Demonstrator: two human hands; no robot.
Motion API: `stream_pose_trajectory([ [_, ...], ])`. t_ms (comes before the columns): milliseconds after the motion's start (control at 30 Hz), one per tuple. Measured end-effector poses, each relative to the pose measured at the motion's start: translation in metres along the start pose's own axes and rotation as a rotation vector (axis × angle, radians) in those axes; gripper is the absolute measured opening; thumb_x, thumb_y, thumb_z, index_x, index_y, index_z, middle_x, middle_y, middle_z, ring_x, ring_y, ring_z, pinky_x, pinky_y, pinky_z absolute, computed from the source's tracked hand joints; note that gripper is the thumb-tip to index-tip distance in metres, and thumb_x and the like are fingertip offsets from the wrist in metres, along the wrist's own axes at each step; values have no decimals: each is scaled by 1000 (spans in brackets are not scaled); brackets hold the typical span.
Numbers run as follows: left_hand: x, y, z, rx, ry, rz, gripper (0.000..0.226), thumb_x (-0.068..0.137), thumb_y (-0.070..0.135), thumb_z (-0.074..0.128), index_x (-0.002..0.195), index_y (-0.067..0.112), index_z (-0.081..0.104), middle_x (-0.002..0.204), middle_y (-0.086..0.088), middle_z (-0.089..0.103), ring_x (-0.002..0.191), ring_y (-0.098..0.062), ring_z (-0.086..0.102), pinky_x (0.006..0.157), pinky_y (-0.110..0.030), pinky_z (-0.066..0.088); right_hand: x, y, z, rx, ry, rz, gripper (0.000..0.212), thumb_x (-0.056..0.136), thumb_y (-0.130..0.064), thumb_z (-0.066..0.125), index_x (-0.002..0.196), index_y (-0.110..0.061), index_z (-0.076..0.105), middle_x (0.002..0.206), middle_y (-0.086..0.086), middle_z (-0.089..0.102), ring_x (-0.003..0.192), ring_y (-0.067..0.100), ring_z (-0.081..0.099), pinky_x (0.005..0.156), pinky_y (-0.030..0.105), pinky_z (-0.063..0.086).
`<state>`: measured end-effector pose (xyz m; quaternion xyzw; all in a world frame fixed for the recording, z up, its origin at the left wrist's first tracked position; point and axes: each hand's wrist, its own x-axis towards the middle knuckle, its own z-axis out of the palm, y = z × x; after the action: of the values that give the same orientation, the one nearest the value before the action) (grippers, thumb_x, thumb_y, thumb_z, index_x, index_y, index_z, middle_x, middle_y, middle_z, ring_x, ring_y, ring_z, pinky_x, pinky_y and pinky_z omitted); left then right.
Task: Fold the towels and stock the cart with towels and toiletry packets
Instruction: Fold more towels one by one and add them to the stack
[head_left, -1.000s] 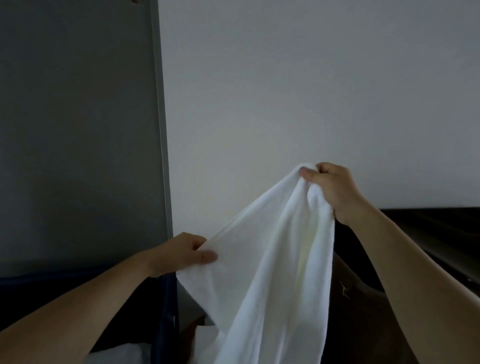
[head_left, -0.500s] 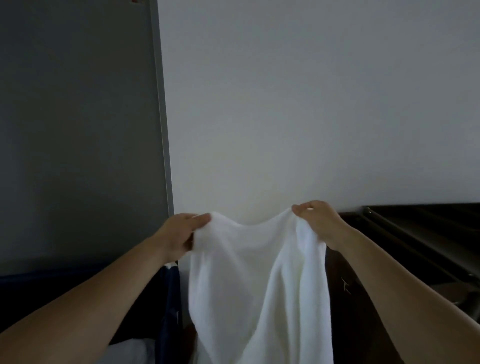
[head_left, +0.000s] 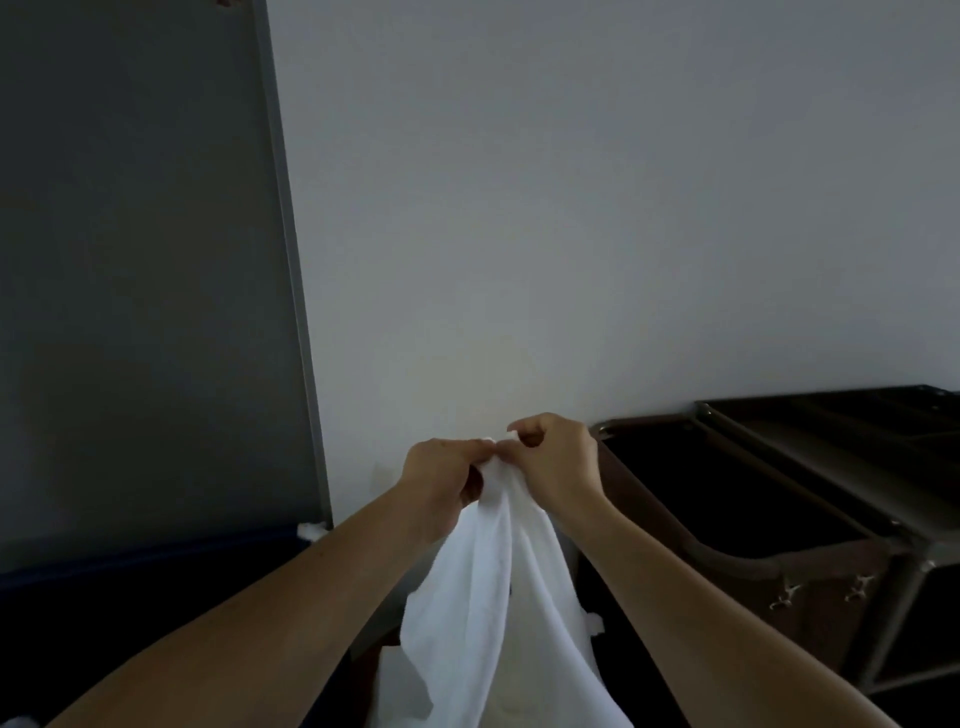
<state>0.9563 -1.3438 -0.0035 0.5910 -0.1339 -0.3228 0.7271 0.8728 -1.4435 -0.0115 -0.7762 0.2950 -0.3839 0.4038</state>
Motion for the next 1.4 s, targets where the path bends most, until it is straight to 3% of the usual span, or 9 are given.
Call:
stream_pose_trajectory([
  [133,0,-2,-3,69,86,40,21,88,5,70,99,-13,68,91,-23,66,85,-34,64,89,-45,56,-6,1,5,117,-31,41,17,86,-18,75,103,-16,78,94,-11,73,92,7,68,91,30,57],
  [233,-3,-7,-5,163,44,111,18,91,9,64,86,-8,67,76,-18,55,75,-29,53,78,-41,54,-8,2,8,131,21,23,15,85,-15,75,99,-16,79,89,-13,72,90,3,68,89,25,56],
  [433,-7,-7,-2,186,50,145,17,96,13,61,92,3,74,97,-17,74,94,-32,71,79,-45,61,-12,2,14,74,63,-46,11,88,-19,72,97,-18,79,72,-27,61,71,-11,60,61,-3,41],
  [867,-7,-7,-1,228,98,53,27,93,9,52,97,-12,67,97,-34,68,87,-44,69,84,-53,57,-29,5,33,86,87,-92,13,93,-19,68,100,-22,78,67,-27,63,67,-13,61,63,-2,43],
  [967,-8,1,-2,190,43,58,23,89,7,48,88,-12,63,80,-26,54,73,-32,51,71,-43,46,-35,6,31,12,-1,-175,23,97,-14,56,98,-29,74,77,-23,71,78,-9,64,65,10,52],
  [1067,-12,7,-11,243,-60,76,23,90,4,51,87,-12,67,82,-23,62,73,-34,56,73,-40,48,-35,3,24,279,-184,10,50,97,-21,51,146,-22,45,108,-6,74,102,4,67,85,19,54],
  [1200,-13,9,-22,303,-106,172,20,91,0,56,102,-13,68,106,-34,67,100,-45,67,95,-56,53,-27,-2,10,949,-379,302,53,104,-18,38,152,0,26,119,12,71,114,22,67,107,40,46],
  [1300,-9,12,-27,338,-85,237,19,95,5,56,98,-5,72,102,-29,69,87,-34,67,92,-54,53,-23,-5,-3,1207,-452,323,51,101,-12,31,150,0,26,116,23,70,110,33,69,98,45,50],
  [1400,-8,26,-29,391,-38,319,26,93,2,52,89,8,77,90,-15,75,85,-28,69,87,-49,56,-14,-5,-11,1017,-391,208,37,97,-1,37,133,1,45,105,25,73,100,32,72,79,37,59],
])
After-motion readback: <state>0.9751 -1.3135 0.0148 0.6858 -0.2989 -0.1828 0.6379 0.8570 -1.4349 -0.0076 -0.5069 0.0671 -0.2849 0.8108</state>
